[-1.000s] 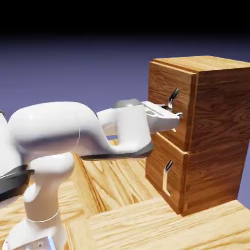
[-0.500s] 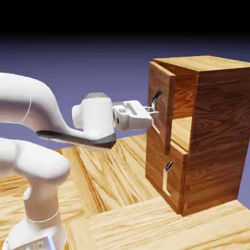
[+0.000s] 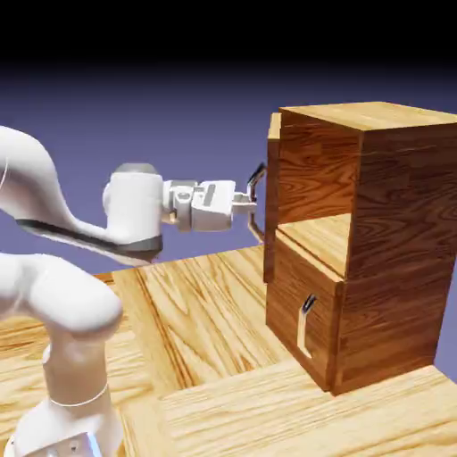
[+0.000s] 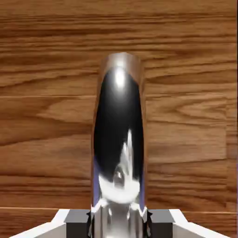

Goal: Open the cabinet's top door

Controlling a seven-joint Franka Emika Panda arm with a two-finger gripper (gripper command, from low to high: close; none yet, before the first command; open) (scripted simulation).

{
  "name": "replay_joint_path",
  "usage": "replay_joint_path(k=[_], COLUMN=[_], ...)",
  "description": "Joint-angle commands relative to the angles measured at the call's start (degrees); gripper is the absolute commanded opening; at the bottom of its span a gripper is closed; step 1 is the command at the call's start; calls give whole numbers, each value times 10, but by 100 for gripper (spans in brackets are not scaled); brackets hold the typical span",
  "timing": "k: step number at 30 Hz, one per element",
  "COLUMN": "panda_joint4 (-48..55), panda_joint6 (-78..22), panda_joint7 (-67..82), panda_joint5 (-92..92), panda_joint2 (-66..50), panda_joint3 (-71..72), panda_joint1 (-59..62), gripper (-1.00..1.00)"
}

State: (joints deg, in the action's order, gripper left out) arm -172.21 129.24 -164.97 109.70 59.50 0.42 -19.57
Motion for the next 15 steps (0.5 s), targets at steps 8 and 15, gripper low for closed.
replay_joint_path(k=[8,15], panda_joint4=[1,20], panda_joint6=[33,-89], panda_joint7=[8,48], panda_joint5=[-131,-305], panda_joint2=[18,2], panda_joint3=[146,257], panda_joint1=[96,63], gripper=[-100,-100])
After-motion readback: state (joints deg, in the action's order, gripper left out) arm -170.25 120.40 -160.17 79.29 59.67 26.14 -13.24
